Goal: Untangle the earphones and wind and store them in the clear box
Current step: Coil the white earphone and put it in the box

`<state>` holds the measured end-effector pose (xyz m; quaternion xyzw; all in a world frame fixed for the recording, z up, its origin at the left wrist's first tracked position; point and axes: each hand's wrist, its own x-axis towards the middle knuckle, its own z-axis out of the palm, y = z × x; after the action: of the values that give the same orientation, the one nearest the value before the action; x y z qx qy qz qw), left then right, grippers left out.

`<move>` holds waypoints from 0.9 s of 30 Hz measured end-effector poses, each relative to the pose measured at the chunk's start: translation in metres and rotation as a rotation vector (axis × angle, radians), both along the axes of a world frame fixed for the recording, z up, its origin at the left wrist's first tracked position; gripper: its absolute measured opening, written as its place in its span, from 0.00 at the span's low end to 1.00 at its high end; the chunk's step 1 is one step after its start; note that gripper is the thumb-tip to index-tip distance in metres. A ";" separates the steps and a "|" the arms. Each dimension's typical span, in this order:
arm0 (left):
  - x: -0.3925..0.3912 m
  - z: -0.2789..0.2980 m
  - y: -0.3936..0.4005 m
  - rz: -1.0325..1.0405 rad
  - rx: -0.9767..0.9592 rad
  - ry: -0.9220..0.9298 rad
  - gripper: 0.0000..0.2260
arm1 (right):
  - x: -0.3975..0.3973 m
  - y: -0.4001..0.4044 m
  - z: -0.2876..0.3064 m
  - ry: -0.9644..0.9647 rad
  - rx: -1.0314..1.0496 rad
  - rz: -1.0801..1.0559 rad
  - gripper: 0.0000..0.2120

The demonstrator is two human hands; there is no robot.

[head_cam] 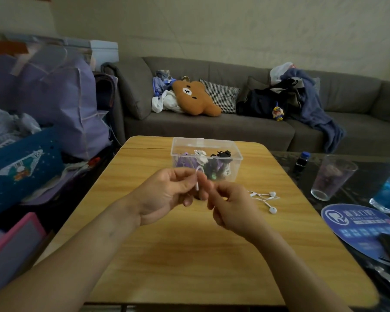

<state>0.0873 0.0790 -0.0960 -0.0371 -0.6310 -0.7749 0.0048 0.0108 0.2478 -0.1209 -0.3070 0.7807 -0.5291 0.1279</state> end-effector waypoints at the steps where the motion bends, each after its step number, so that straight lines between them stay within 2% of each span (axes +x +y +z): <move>1: -0.001 0.001 0.003 0.068 0.087 -0.002 0.09 | 0.002 -0.003 -0.002 0.024 0.041 0.026 0.15; 3: -0.004 0.003 0.005 0.184 0.212 -0.016 0.09 | 0.008 -0.007 -0.005 0.021 0.105 0.096 0.13; 5: -0.007 0.001 0.004 0.264 0.230 -0.010 0.07 | 0.014 -0.011 -0.008 0.042 0.155 0.163 0.11; 9: -0.007 -0.004 0.004 0.447 -0.097 0.012 0.06 | 0.021 -0.015 -0.007 0.188 0.169 0.216 0.07; 11: -0.005 -0.003 0.003 0.415 -0.149 -0.035 0.07 | 0.018 -0.012 -0.003 0.205 0.097 0.180 0.08; 14: -0.003 0.001 -0.005 0.334 -0.014 -0.111 0.09 | 0.011 -0.004 0.003 0.177 0.068 0.104 0.08; 17: -0.001 0.006 -0.015 0.408 0.166 -0.121 0.09 | 0.004 0.003 0.005 0.157 0.088 0.034 0.07; 19: -0.001 0.008 -0.014 0.466 0.191 -0.103 0.08 | 0.002 0.004 0.005 0.146 0.117 0.073 0.06; 21: 0.000 0.006 -0.007 0.509 0.061 -0.083 0.09 | 0.006 0.003 0.005 0.152 0.188 0.158 0.05; 24: -0.004 -0.004 0.004 0.484 -0.250 -0.023 0.08 | 0.015 -0.001 0.000 0.249 0.274 0.246 0.06; 27: -0.005 -0.009 0.006 0.334 -0.576 0.036 0.06 | 0.016 -0.002 0.000 0.269 0.152 0.249 0.07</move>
<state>0.0821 0.0852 -0.1050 0.0533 -0.8212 -0.5526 0.1322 0.0268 0.2460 -0.1211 -0.4588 0.7843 -0.4030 0.1098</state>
